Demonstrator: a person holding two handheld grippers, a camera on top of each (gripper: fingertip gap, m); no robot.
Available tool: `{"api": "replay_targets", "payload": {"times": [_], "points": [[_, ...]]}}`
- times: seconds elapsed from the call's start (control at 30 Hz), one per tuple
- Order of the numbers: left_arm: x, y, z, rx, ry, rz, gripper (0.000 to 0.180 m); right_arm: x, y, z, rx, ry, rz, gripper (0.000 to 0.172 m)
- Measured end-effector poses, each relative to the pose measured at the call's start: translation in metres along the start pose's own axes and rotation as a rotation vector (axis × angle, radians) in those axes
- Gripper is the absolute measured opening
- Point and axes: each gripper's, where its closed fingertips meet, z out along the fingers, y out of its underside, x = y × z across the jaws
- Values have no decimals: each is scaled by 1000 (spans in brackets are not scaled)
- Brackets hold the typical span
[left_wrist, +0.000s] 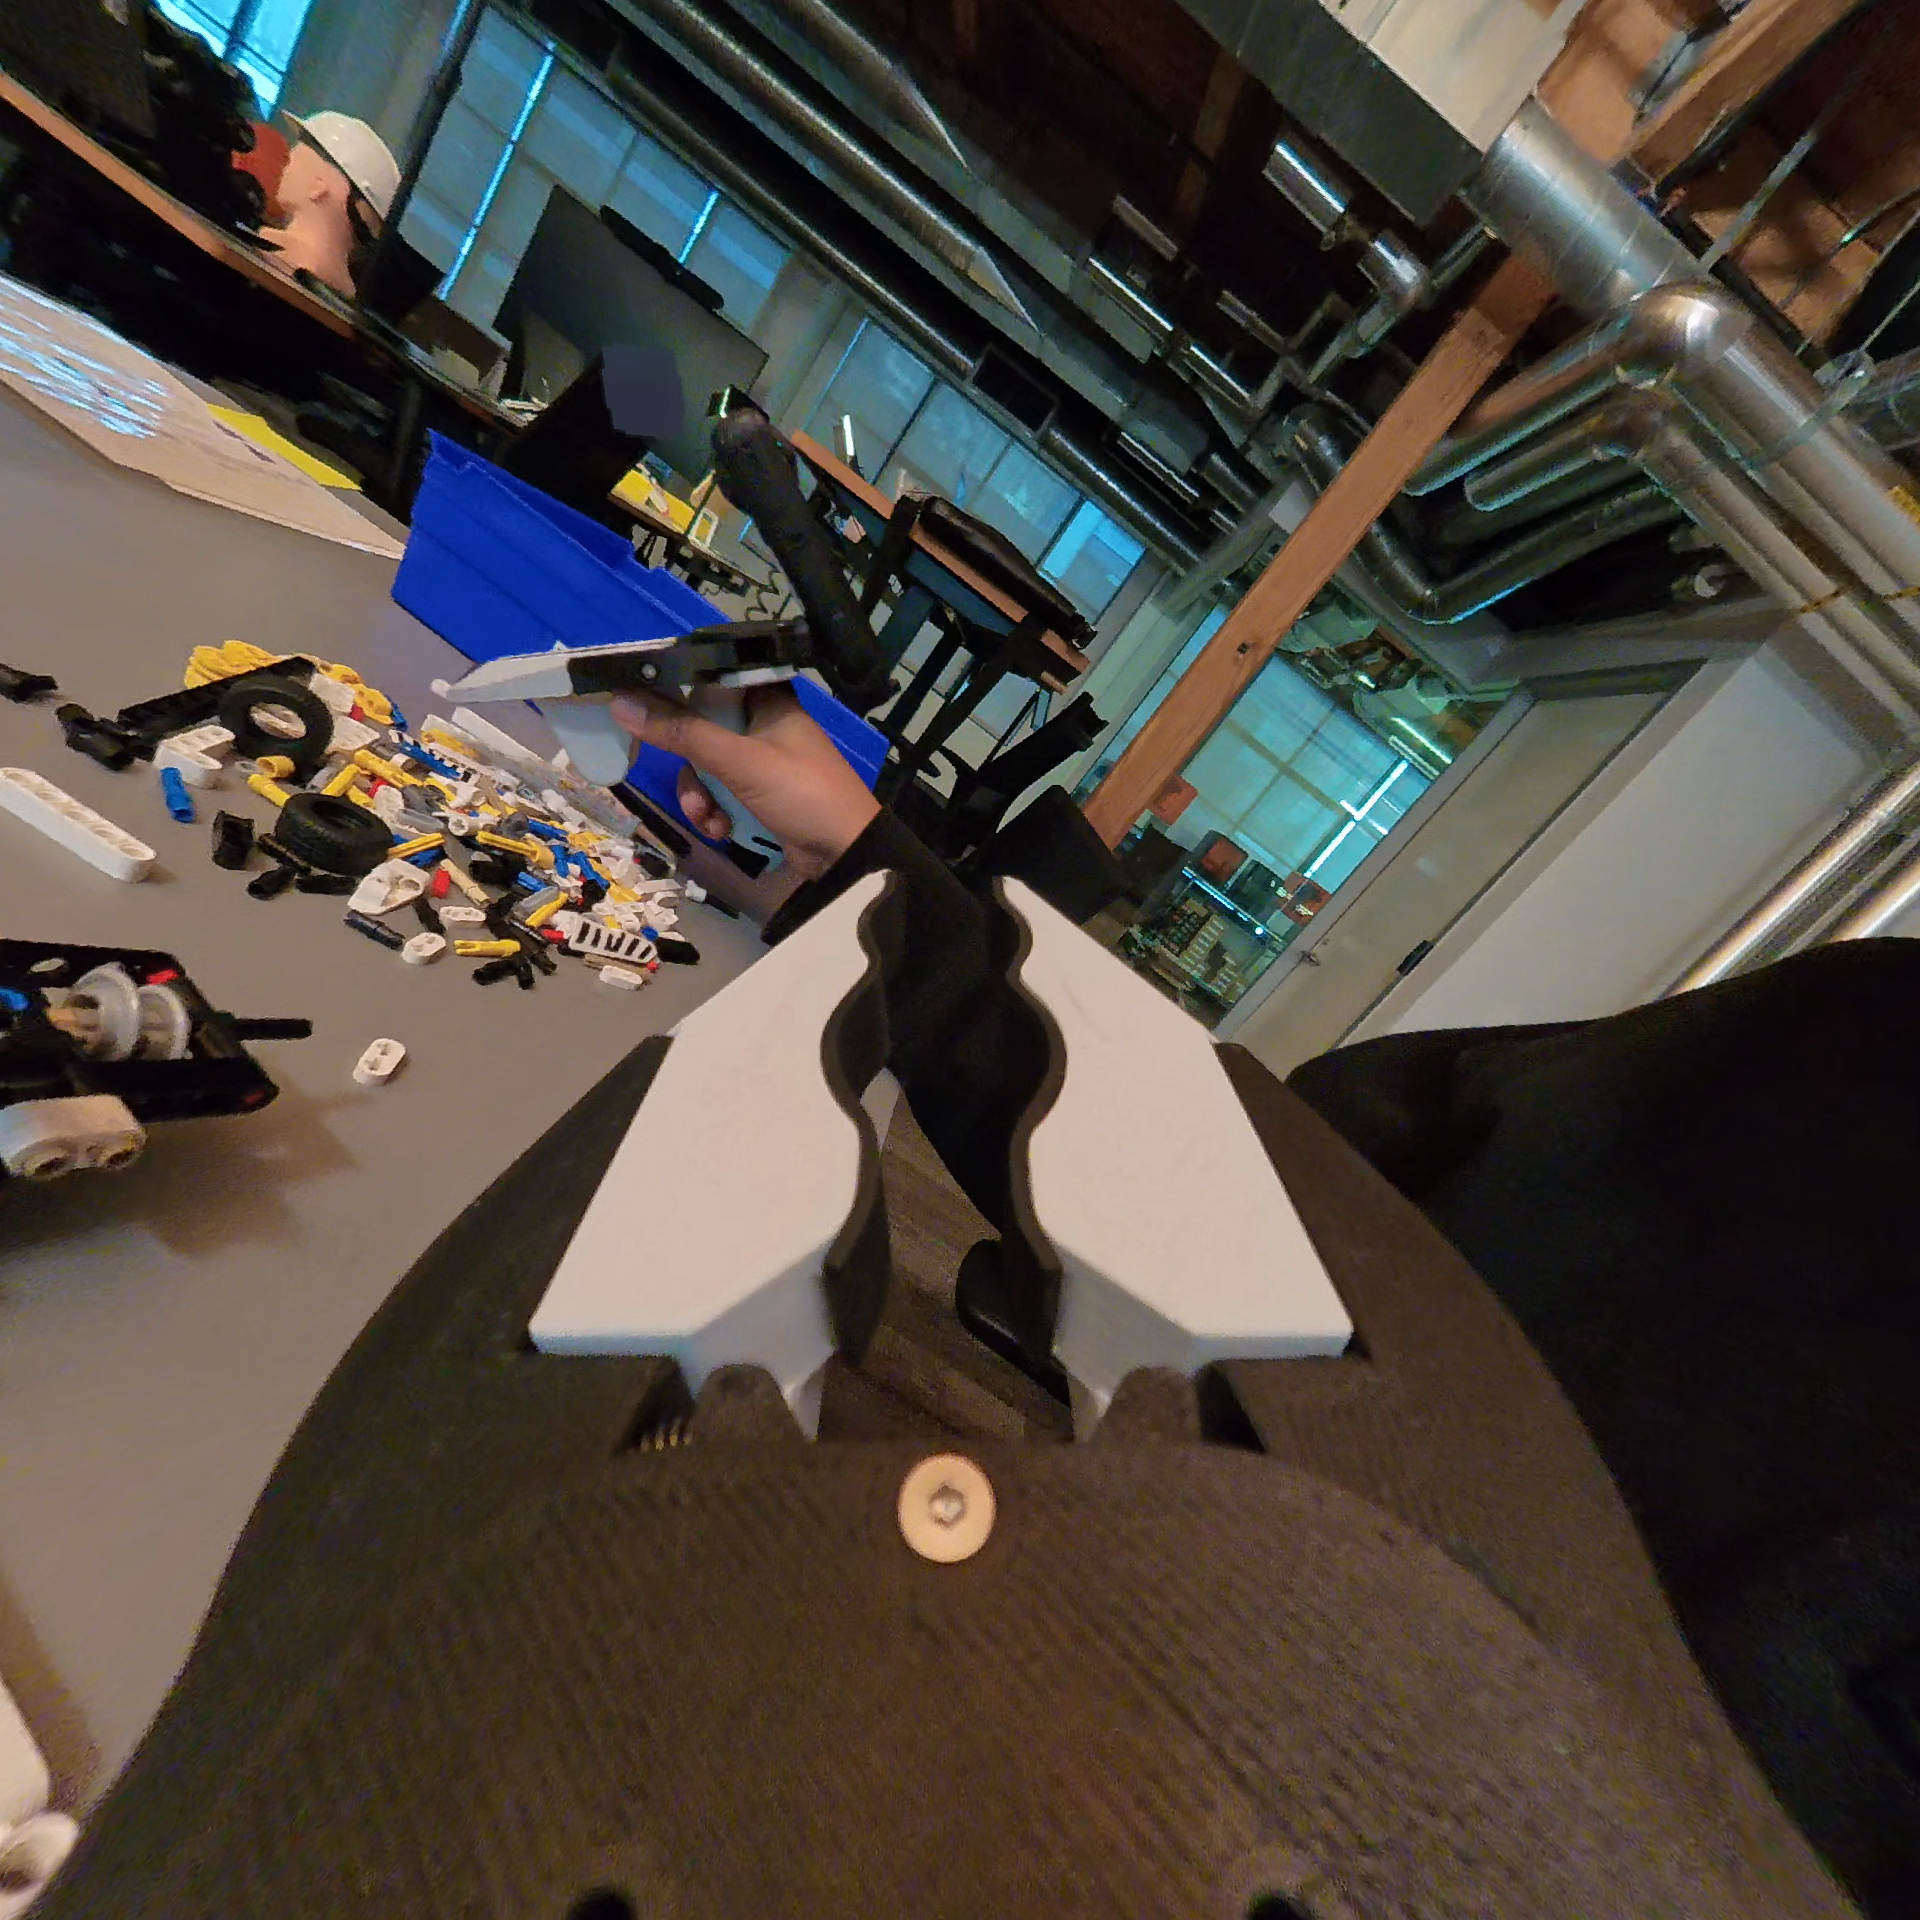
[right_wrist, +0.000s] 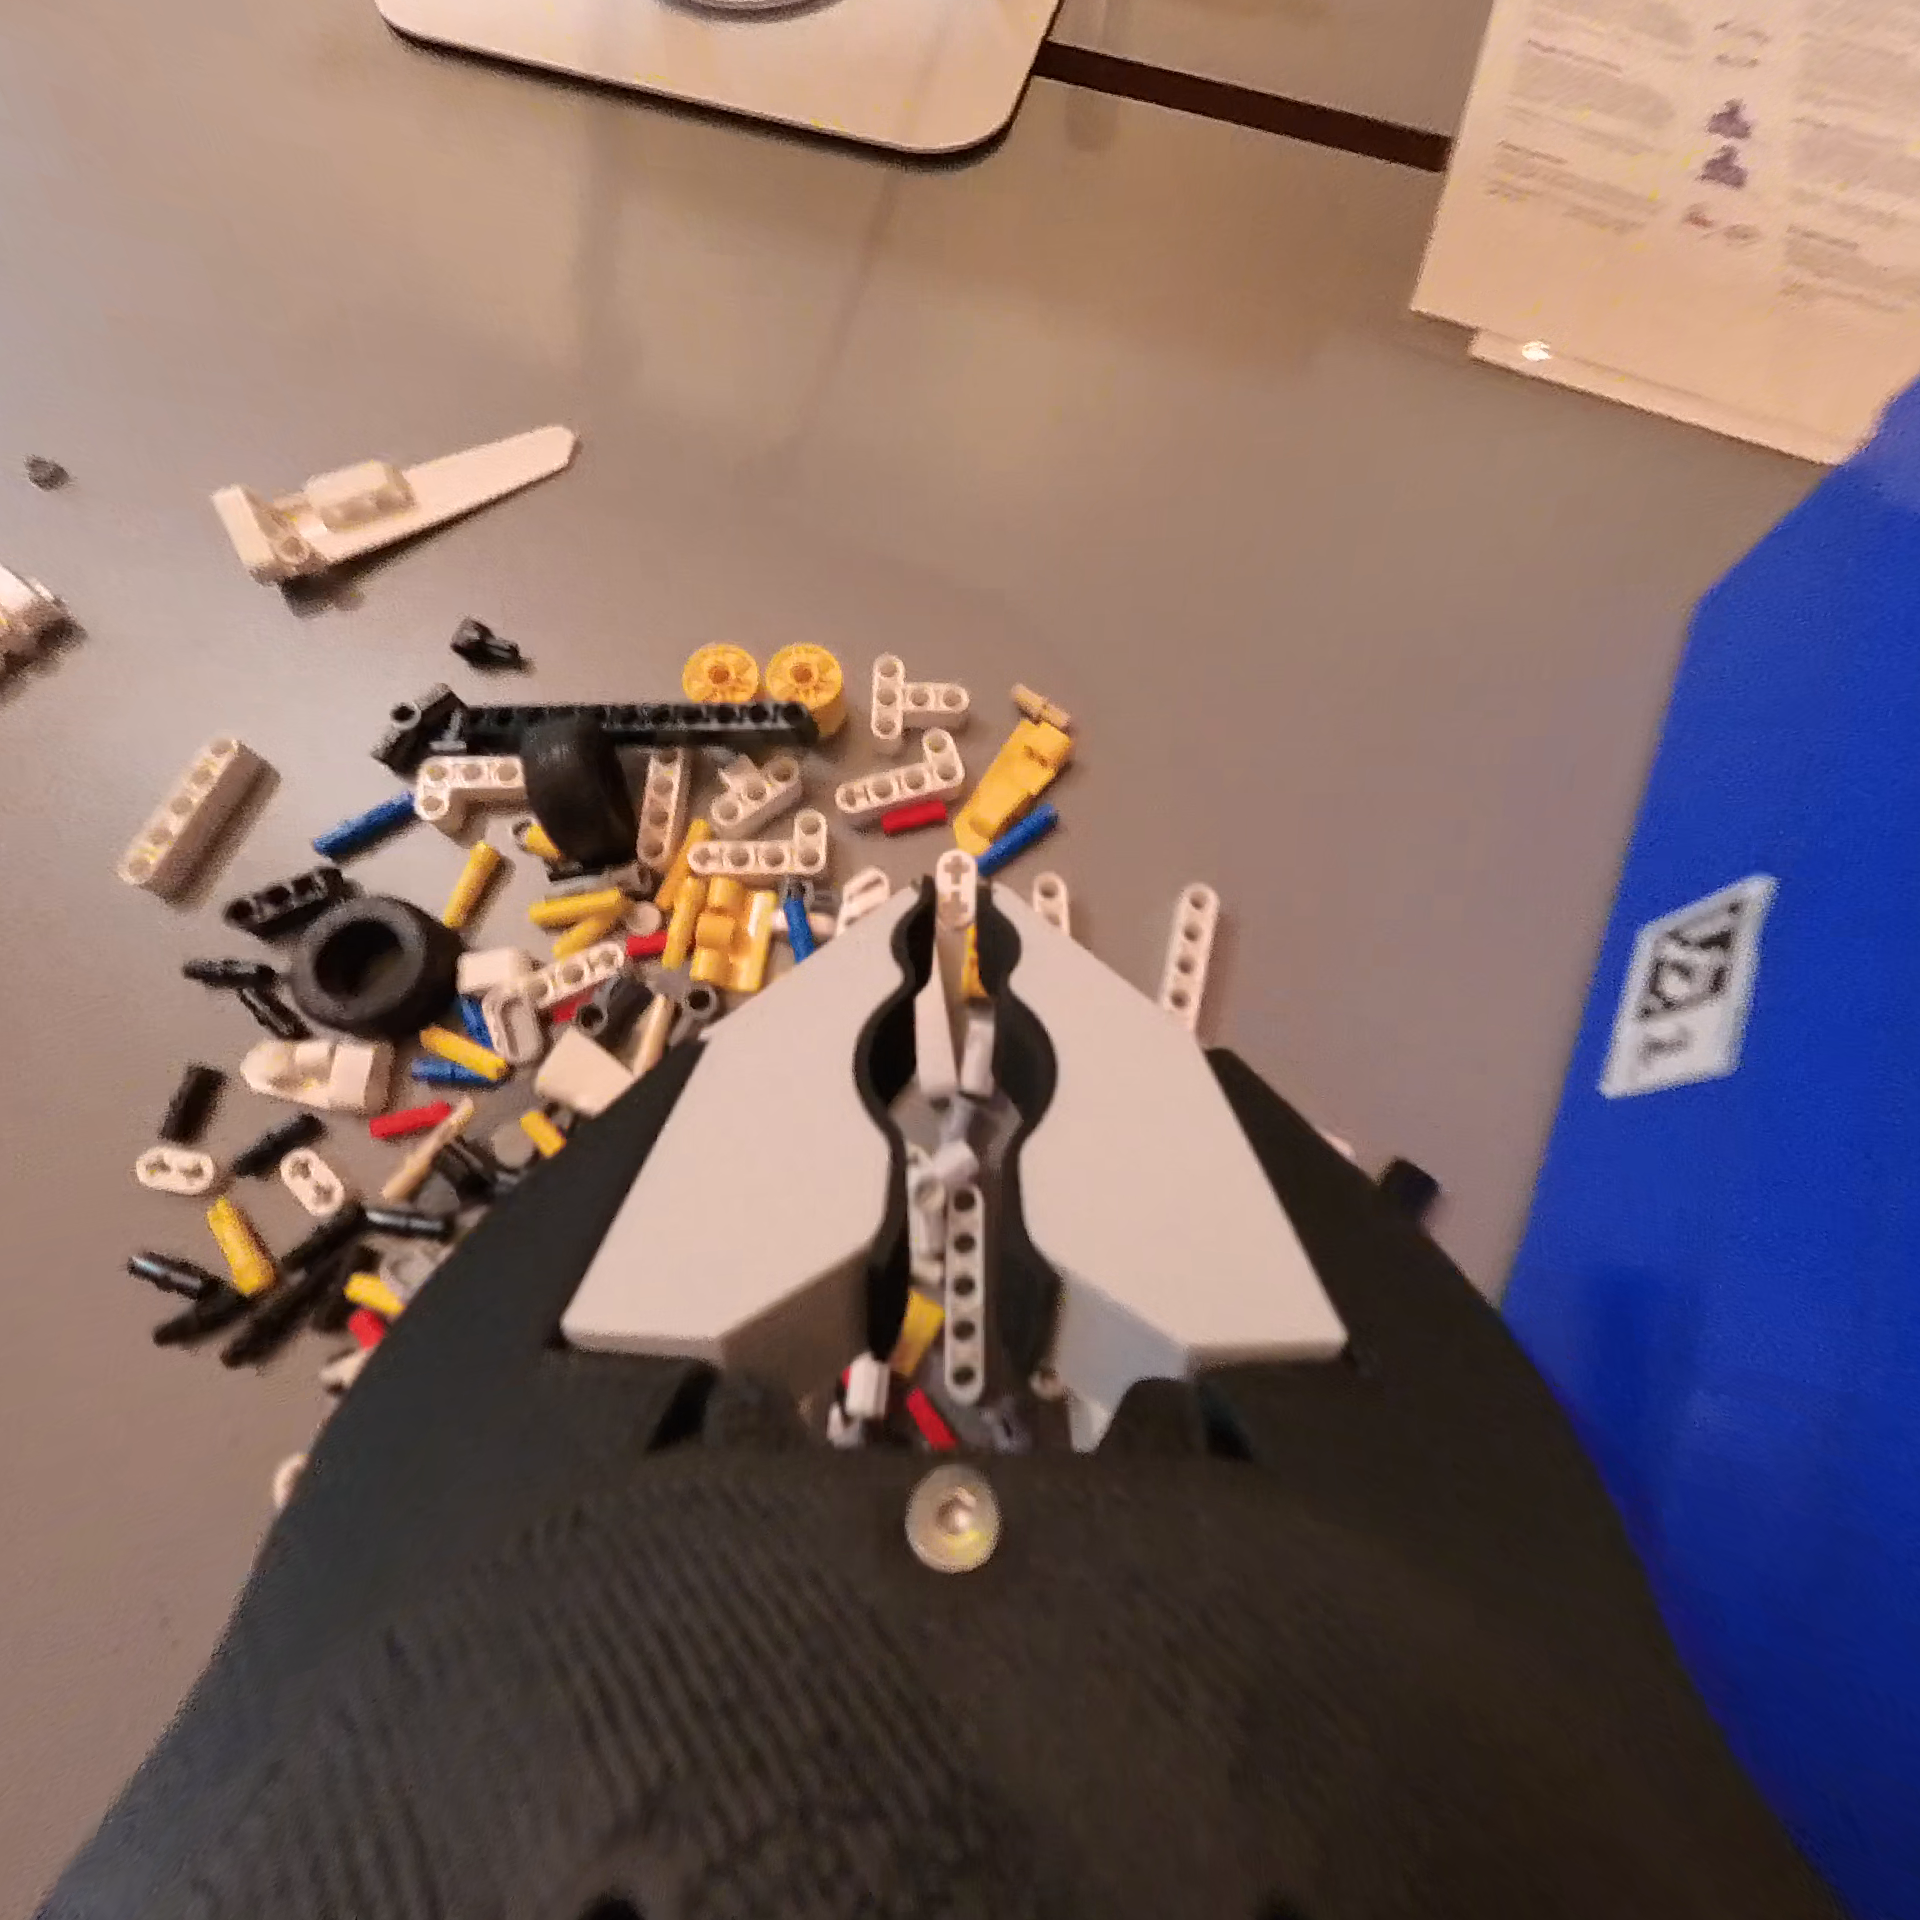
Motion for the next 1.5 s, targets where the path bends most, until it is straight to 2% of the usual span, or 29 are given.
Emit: {"api": "replay_targets", "payload": {"times": [0.07,0.13,0.27,0.4,0.53,0.67,0.8,0.83,0.87,1.0,1.13,1.3,1.4,1.5], "points": [[-3,-1,-3,7,0,-17,12,1,2,11,-39,-10,14,8],[-5,-2,-7,17,-3,-26,12,3,7,15,-88,12,18,19],[-13,-7,-16,39,-32,-19,12,-7,-9,-10,39,33,15,22],[-24,-14,-25,80,-59,-24,12,-92,-16,-43,146,-224,-79,26],[-31,-17,-31,95,-70,-37,12,-188,17,-59,105,-451,-291,27],[-31,-18,-31,97,-65,-38,12,-218,44,-43,0,-459,-412,30],[-27,-19,-29,89,-58,-30,12,-221,59,-27,-100,-466,-406,32],[-27,-19,-29,89,-59,-28,12,-221,58,-27,-95,-466,-405,25],[-27,-19,-29,91,-59,-28,12,-220,58,-27,-97,-462,-407,6],[-29,-19,-31,96,-59,-37,12,-185,44,-21,-65,-290,-405,6],[-30,-18,-31,94,-63,-37,12,-132,13,-26,66,-132,-272,5],[-30,-16,-30,90,-66,-38,12,-99,-8,-18,110,-156,-88,6],[-31,-15,-30,87,-68,-36,12,-101,-12,-6,75,-178,-94,6],[-32,-15,-30,84,-74,-33,12,-100,-3,8,-14,-147,-115,6]]}}
